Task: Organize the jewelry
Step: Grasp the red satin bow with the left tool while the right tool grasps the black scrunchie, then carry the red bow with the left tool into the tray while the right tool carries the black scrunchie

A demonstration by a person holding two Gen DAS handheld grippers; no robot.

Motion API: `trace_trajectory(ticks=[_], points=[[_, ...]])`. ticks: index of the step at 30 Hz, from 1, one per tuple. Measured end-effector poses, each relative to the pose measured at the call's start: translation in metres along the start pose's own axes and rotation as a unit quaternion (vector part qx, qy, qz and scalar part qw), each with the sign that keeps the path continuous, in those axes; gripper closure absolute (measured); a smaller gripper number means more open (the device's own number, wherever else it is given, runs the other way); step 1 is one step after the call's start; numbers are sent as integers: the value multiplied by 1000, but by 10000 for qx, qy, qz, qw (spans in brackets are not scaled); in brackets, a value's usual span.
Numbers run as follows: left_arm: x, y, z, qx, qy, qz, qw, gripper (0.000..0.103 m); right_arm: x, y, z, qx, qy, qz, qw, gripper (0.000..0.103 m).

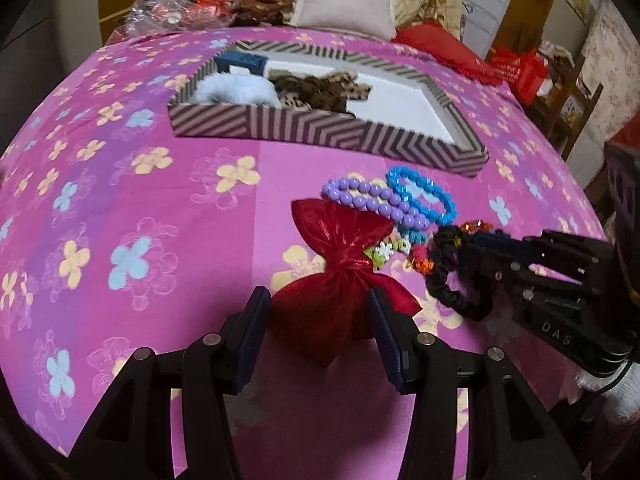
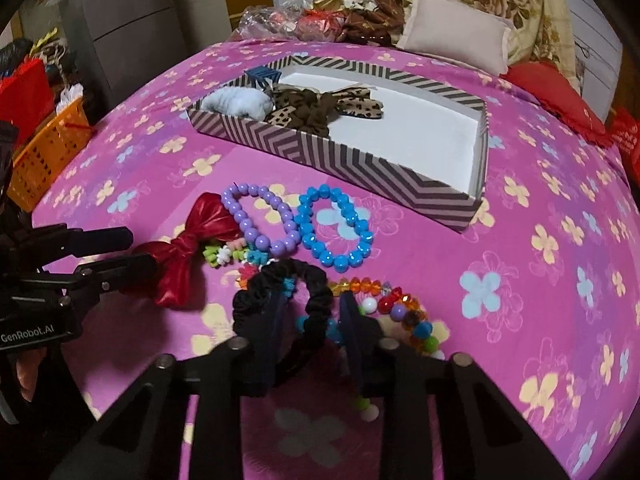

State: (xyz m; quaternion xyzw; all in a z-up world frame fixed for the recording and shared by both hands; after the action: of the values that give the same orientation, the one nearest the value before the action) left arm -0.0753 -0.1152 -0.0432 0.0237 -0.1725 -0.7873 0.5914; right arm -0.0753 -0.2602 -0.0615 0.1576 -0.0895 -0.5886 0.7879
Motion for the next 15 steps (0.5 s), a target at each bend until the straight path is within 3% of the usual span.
trace_trajectory(ticks=[3,5,7,15], points=[[3,1,-6,-12,-29,-89,10000,70,0,0,-3,13,-57,82,9999,94],[4,-1,-8,-57,-150,-127,9998,95,3,-1,-1,65,17,12,10000,95],[4,-1,-5,-38,-175,-149,9997,101,4,-1,6,131,172,-83,9997,96],[-8,6,34,446,-169,-157,9987,103,6,10,51,592,631,-246,9959,96]])
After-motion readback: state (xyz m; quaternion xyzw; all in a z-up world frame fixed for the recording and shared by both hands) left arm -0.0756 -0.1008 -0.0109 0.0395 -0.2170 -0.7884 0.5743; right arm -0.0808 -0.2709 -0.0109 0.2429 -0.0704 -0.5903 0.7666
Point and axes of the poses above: each gripper's, at about its wrist camera, not at the fingertips, and z roughly against the way its jaws point, x to its right, y to its top, the point moved 8 cm from there along -z, roughly the way its jaws point, and after that the axes turned 14 degrees about -x, right-handed, at the moved point
